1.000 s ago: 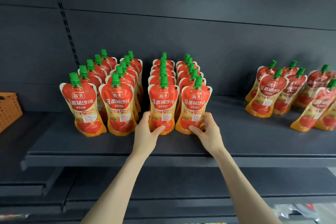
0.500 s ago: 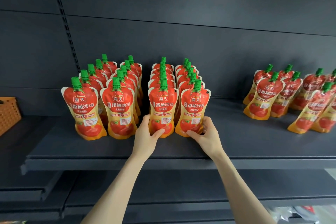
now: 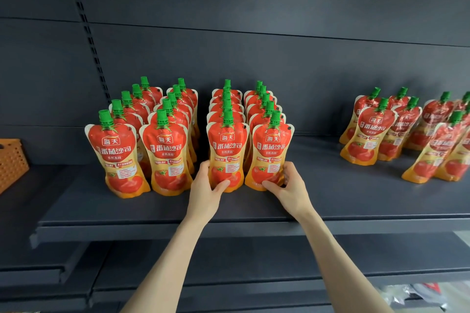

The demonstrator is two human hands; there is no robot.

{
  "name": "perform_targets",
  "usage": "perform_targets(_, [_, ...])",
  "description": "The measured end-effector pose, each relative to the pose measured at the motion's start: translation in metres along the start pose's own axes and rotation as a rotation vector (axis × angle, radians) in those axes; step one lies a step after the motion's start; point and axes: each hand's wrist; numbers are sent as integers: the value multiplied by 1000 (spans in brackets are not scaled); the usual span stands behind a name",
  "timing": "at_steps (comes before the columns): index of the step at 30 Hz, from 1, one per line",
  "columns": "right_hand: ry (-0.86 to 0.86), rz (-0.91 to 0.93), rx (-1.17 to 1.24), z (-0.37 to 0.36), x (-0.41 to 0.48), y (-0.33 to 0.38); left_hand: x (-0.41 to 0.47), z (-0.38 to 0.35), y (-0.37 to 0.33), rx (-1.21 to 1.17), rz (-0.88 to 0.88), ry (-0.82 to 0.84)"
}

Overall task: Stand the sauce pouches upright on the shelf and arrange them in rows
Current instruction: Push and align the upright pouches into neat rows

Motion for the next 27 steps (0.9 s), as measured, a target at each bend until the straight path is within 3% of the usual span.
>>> perform_targets(11, [-20, -27, -9, -1, -4, 7, -2, -1, 2, -6, 10, -37])
perform_targets(18, [-110, -7, -30, 2, -16, 11, -14, -1, 5, 82, -25, -145])
perform_targets(22, [-239, 15, -75, 17, -31, 11, -41, -1, -1, 171, -169, -268])
perform_targets(27, [-367, 36, -53, 58, -44, 13, -41, -27, -39, 51, -349, -109])
Point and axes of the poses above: each hand's wrist, its own x-axis towards the middle knuckle, its own z-axis out of the back of the hand, y = z × x, and after that the axes turned 8 degrees about x, right-handed
